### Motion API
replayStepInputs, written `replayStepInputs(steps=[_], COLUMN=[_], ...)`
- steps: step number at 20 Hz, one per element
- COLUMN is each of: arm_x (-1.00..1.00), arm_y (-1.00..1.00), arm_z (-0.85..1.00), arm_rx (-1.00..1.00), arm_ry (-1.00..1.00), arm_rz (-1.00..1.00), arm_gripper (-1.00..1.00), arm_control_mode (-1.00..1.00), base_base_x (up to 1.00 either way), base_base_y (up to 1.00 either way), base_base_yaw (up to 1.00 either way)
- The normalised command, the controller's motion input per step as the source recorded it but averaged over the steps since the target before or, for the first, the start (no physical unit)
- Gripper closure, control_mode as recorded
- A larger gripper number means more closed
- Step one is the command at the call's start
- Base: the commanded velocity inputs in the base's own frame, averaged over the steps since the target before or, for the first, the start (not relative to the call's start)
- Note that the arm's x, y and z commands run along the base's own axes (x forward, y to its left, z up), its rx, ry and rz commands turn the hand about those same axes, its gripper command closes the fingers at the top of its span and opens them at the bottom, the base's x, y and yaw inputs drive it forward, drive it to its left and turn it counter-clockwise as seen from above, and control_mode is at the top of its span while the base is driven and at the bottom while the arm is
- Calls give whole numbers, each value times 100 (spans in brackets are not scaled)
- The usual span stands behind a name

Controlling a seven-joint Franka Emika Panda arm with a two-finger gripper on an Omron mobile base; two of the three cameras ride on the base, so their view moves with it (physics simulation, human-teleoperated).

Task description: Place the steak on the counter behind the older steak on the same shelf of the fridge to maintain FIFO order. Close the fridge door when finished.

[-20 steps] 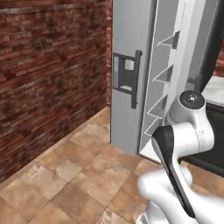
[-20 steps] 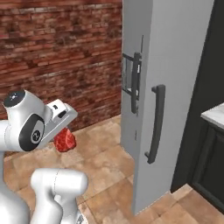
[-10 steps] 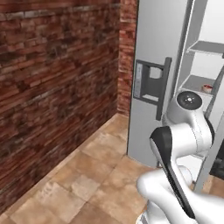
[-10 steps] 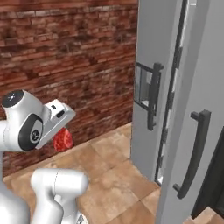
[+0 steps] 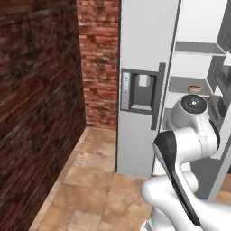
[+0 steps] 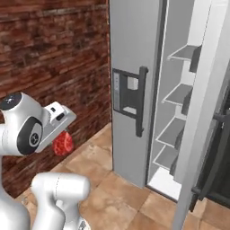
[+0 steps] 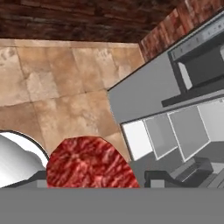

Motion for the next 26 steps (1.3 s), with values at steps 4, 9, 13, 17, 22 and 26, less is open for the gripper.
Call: replayStepInputs(steps=[4, 9, 13, 17, 22, 26], arm_x=[0, 0, 0, 0, 0, 0], arm_y=[0, 0, 0, 0, 0, 0], arm_z=[0, 0, 0, 0, 0, 0], arm_rx=[0, 0, 0, 0, 0, 0], arm_ry=[0, 0, 0, 0, 0, 0], arm_rz=[0, 0, 0, 0, 0, 0], arm_gripper=[100, 100, 100, 100, 100, 100], arm_control_mode=[100, 100, 100, 100, 100, 100], base_base_x=[86, 77, 51, 42, 44, 63], base_base_y=[10, -2, -19, -10, -7, 0], base_base_yaw=[-50, -45, -41, -37, -36, -32])
